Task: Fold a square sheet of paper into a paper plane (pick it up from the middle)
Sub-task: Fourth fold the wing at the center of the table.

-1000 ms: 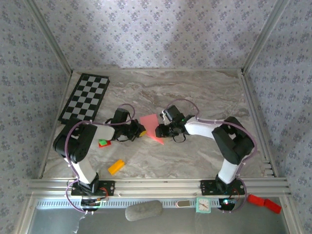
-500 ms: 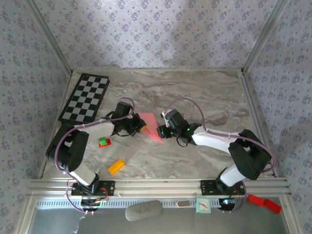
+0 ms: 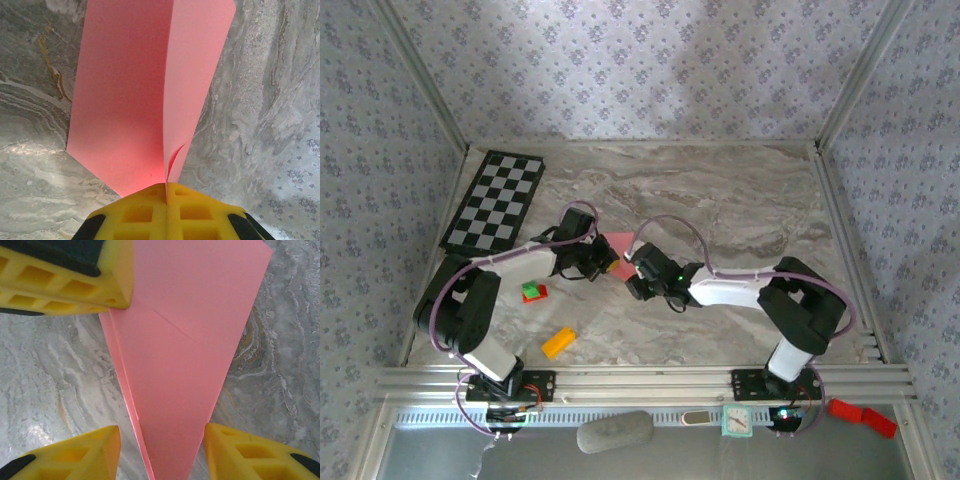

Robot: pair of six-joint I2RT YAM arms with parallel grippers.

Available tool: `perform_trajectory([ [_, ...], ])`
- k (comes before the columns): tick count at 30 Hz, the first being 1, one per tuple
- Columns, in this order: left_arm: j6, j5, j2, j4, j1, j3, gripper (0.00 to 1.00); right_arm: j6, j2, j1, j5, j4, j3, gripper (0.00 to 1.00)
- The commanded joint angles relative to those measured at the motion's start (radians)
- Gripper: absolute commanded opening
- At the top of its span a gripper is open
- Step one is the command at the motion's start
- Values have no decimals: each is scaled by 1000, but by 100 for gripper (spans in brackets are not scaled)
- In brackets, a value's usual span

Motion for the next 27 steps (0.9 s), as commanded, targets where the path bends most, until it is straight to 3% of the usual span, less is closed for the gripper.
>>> perform_trajectory([
  [1, -10, -10, -20, -27, -8, 28, 2, -3, 30, 6, 30, 1, 46, 47],
  [20, -6, -16, -30, -33, -7, 32, 7, -2, 84, 4, 85, -52, 82, 22],
  [27, 25, -63, -113, -99, 25, 17, 19, -2, 67, -7, 50, -25, 58, 12],
])
